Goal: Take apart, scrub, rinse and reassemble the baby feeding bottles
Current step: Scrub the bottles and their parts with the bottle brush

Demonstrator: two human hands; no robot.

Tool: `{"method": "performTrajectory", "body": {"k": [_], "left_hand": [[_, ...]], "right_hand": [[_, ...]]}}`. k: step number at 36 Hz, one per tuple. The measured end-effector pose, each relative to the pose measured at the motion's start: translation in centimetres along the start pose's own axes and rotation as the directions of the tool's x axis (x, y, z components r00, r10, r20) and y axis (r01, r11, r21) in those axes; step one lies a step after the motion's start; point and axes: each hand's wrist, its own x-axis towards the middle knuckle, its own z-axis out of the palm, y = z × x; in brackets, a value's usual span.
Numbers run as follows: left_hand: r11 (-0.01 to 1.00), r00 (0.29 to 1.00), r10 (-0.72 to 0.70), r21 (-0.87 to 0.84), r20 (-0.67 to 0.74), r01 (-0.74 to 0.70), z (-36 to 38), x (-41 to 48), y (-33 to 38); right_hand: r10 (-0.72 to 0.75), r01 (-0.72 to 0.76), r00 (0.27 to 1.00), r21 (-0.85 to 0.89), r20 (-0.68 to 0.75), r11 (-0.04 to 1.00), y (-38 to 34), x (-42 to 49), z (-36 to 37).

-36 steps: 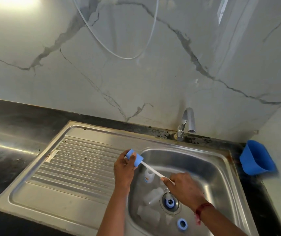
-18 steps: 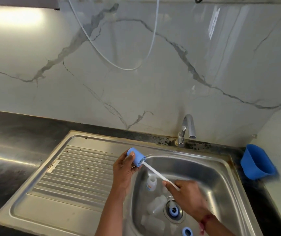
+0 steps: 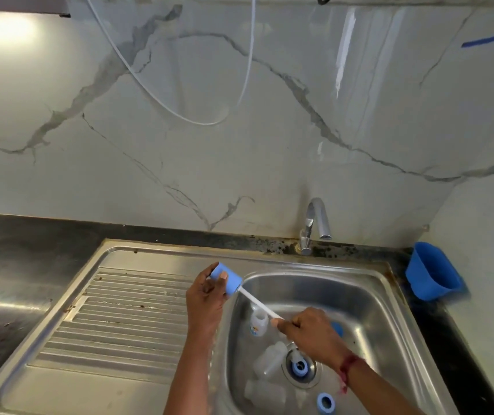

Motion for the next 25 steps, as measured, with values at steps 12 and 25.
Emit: {"method": "performTrajectory", "body": {"k": [12, 25], "left_hand": [[0.960, 0.986, -0.120, -0.241, 0.112, 0.144, -0.2, 0.3, 0.5], [0.947, 0.990, -0.114, -0.292, 0.086, 0.134, -0.2, 0.5, 1.8]], "right_hand": [[-0.099, 0.096, 0.995, -0.094, -0.020, 0.991, -0.1, -2.6, -1.0], [0.018, -0.002, 0.982, 0.083, -0.190, 0.997, -0.4, -3.1, -0.1]]}}
